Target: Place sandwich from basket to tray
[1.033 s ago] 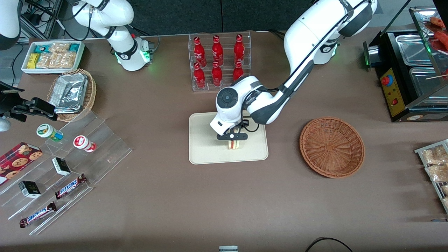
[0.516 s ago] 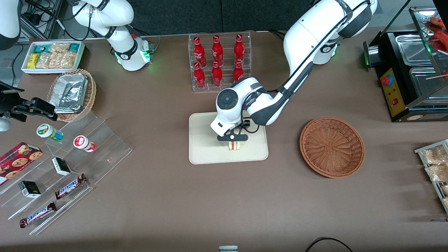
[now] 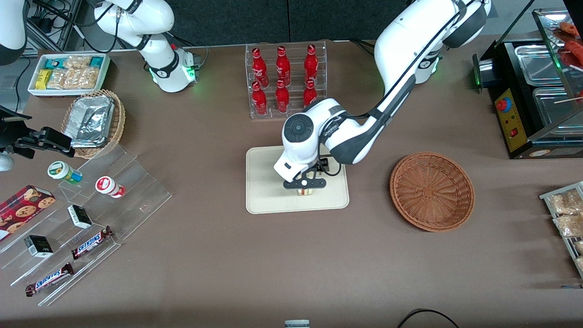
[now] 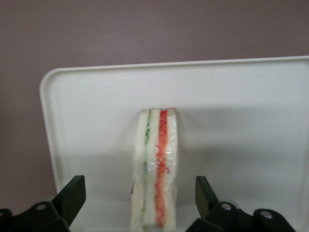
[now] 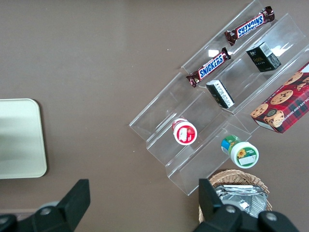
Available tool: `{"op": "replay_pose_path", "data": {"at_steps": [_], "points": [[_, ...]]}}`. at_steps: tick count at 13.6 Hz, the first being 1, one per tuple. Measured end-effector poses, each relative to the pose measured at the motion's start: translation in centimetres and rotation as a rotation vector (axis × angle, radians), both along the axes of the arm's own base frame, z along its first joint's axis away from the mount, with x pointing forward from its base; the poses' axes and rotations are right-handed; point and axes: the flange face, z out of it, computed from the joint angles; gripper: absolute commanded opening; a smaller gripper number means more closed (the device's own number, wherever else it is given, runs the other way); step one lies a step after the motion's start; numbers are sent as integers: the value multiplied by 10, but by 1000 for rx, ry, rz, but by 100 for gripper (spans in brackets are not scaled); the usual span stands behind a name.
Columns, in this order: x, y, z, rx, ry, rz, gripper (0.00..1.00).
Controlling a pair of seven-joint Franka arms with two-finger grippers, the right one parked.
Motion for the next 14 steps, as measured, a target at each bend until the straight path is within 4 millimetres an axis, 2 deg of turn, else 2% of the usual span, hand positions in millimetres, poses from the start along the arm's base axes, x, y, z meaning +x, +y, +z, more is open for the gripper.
{"op": "replay_pose_path", "data": {"at_steps": [2,4,6,10,14], "points": [[17,24,29,-5,5,-12,100],[33,62,61,1,48,14,100],[47,101,83,26,77,32,100],[86,175,95,14,80,73,100],[104,227,105,-3,81,94,100]]}}
